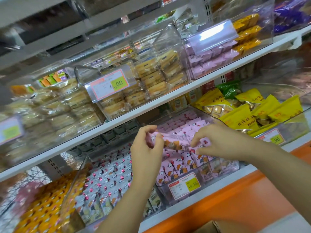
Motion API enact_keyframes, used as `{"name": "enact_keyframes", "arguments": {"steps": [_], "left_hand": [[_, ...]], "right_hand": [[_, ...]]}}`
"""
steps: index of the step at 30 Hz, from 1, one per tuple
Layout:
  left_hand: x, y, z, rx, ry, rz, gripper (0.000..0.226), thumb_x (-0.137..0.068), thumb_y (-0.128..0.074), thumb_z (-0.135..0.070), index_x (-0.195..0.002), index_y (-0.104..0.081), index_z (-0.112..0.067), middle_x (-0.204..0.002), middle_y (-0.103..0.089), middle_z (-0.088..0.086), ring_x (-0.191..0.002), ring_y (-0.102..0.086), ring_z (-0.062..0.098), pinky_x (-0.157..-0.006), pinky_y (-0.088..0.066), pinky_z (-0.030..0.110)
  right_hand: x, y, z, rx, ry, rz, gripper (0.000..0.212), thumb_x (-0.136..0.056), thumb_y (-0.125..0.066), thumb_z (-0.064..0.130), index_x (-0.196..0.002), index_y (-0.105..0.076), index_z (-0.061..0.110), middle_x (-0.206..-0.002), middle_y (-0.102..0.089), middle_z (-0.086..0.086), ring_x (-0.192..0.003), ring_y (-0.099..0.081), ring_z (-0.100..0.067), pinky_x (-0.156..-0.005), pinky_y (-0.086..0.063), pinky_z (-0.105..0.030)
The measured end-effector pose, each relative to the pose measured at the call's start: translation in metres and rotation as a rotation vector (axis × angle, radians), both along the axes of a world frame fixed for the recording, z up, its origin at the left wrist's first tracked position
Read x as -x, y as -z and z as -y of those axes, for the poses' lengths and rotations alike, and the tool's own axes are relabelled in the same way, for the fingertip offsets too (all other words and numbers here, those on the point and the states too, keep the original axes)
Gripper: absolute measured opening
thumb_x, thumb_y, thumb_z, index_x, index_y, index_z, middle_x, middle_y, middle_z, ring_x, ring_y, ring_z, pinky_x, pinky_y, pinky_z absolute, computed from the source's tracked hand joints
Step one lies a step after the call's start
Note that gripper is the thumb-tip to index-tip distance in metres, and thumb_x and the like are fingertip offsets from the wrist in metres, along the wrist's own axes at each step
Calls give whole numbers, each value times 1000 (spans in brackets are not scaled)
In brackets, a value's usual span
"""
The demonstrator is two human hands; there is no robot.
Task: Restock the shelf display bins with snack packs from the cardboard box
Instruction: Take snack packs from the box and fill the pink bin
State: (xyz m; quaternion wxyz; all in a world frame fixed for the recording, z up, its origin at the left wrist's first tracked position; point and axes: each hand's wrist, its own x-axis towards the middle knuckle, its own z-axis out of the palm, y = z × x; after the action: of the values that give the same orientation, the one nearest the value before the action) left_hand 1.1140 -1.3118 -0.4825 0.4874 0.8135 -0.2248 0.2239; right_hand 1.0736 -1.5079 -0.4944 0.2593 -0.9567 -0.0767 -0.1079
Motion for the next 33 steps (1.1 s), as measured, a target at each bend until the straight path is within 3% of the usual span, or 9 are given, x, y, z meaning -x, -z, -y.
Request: {"name": "enact_keyframes", "arguments": {"steps": [3,6,8,13,16,20,25,30,33], "left_hand": [[7,-6,-7,-36,4,25,18,-92,-59,-23,-91,-52,-40,-68,-57,0,-51,-45,3,-47,-37,16],[9,-9,-11,-64,12,27,15,-90,-63,-29,-95,-51,-38,-76,-64,-26,-60,-54,-3,-55,-41,10],[7,-6,-9,-120,14,3,18,-87,-65,-35,-100,-51,-38,-78,-64,-27,-66,-55,-5,-62,-44,9],[7,14,12,-320,50,-66,31,-85,-65,-42,-111,-49,-33,-81,-45,-30,-70,-43,-31,-64,-35,-4],[6,27,27,-397,63,-87,34,-82,-68,-47,-102,-45,-33,-77,-53,-17,-67,-56,-5,-60,-42,15],[1,37,37,-516,68,-50,33,-81,-67,-49,-94,-51,-22,-72,-56,-3,-66,-53,18,-60,-42,33],[3,43,34,-568,92,-64,33,-85,-66,-44,-101,-56,-17,-78,-49,-6,-69,-46,12,-58,-35,26],[14,35,22,-559,91,2,46,-87,-60,-48,-125,-54,-22,-121,-49,-6,-84,-50,6,-73,-46,29],[36,45,-1,-450,42,142,38,-90,-58,-46,-122,-55,-25,-119,-50,-9,-81,-56,6,-67,-48,31]], "right_hand": [[0,3,-5,23,38,-30,22,-88,-66,30,-109,-67,35,-119,-63,19,-111,-54,1,-103,-38,-27],[-1,4,-5,6,45,-24,21,-89,-64,26,-108,-67,34,-120,-63,18,-111,-54,0,-104,-37,-26],[-1,5,-4,-11,48,-22,21,-89,-64,24,-107,-68,34,-118,-64,17,-108,-56,0,-101,-41,-26],[-4,7,-2,-30,38,-17,21,-89,-63,23,-106,-68,35,-114,-65,17,-99,-61,-4,-91,-50,-30],[-4,7,-2,-16,31,4,20,-90,-62,24,-106,-68,32,-110,-66,17,-101,-60,-3,-90,-47,-25],[-2,10,2,-101,21,-5,21,-92,-58,16,-109,-68,23,-110,-64,12,-79,-56,1,-54,-45,-4],[-6,20,-1,-68,59,14,15,-90,-62,24,-101,-68,32,-109,-67,11,-102,-60,-12,-95,-46,-37],[12,25,-19,-97,169,292,23,-87,-64,15,-109,-70,18,-112,-67,-2,-108,-56,-22,-96,-43,-42],[37,30,-41,-121,185,413,18,-87,-63,13,-103,-71,16,-102,-68,-4,-98,-57,-24,-90,-44,-39]]}}
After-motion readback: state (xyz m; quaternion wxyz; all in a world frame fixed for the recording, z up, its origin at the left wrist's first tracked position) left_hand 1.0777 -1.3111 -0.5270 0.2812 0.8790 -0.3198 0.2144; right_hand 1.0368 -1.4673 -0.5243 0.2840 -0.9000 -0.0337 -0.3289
